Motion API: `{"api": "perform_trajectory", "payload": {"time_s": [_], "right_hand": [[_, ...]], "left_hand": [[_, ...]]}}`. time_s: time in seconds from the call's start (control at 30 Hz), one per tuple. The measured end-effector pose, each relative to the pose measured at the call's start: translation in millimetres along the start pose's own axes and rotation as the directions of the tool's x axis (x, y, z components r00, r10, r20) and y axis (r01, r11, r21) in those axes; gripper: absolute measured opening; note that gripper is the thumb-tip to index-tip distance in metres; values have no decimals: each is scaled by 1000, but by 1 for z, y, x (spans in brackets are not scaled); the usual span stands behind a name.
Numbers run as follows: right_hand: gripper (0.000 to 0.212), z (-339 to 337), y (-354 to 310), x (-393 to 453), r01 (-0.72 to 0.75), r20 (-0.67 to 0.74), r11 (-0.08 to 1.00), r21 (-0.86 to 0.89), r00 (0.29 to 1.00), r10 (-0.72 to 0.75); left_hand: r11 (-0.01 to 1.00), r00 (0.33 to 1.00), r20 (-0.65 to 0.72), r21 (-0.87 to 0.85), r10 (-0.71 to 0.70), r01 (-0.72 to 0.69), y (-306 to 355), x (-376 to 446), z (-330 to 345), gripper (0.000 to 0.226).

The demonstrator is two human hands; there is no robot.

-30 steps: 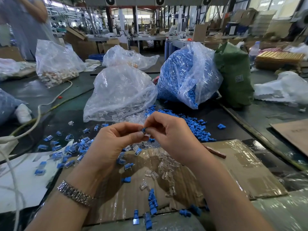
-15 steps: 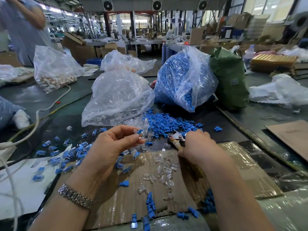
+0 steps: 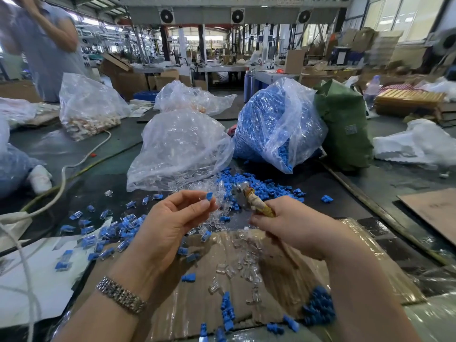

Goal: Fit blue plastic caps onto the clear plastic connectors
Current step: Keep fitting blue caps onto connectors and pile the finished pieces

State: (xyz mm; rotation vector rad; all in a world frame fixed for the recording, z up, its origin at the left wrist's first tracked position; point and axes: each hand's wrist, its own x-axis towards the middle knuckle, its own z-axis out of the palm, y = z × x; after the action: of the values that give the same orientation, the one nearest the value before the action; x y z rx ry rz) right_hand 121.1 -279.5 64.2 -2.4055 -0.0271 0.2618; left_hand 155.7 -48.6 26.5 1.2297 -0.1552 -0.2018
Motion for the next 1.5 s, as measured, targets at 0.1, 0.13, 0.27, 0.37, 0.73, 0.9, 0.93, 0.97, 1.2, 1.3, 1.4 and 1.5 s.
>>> {"api": "perform_trajectory", "payload": {"time_s": [0.1, 0.13, 0.27, 0.37, 0.73, 0.9, 0.93, 0.97, 1.2, 1.3, 1.4, 1.5], "right_hand": [[31, 6, -8, -6, 74, 156, 991, 110, 984, -90], [30, 9, -11, -8, 96, 167, 988, 118, 979, -115], [28, 11, -17, -12, 131, 180, 976, 175, 970, -162], [36, 12, -21, -13, 139, 175, 978, 157, 970, -167], [30, 19, -25, -10, 122, 159, 974, 189, 975, -153], [35, 21, -24, -8, 94, 160, 974, 206, 979, -128], [35, 20, -24, -8, 100, 160, 978, 185, 979, -130], [35, 19, -24, -9, 107, 162, 980, 167, 978, -134], [31, -2, -1, -1, 14, -84, 999, 41, 996, -10], [25, 3, 9, 12, -188, -223, 967, -171, 963, 148], [25, 9, 17, 19, -327, -243, 903, -277, 934, 264], [31, 11, 19, 20, -400, -245, 839, -370, 913, 328]], "left_hand": [[999, 1000, -13, -30, 26, -26, -1, 2, 0, 17], [999, 999, -22, -21, 35, -35, -1, 2, 0, 17], [997, 997, -26, 26, 77, -77, -3, 4, -2, 19], [987, 994, -8, 116, 111, -110, -3, 3, -1, 34], [919, 959, -12, 292, 282, -267, -5, -2, 8, 17], [900, 954, -15, 337, 300, -277, -6, -2, 8, 18], [893, 953, -3, 352, 301, -281, -5, -2, 9, 18], [886, 952, 2, 365, 305, -285, -5, -2, 9, 18], [665, 928, 37, 687, 371, -293, 4, -6, 1, 25], [374, 914, 163, 875, 372, -308, -3, -10, 6, 21], [135, 932, 242, 949, 271, -286, -6, -12, 8, 15], [48, 953, 250, 964, 168, -262, -8, -12, 5, 13]]}}
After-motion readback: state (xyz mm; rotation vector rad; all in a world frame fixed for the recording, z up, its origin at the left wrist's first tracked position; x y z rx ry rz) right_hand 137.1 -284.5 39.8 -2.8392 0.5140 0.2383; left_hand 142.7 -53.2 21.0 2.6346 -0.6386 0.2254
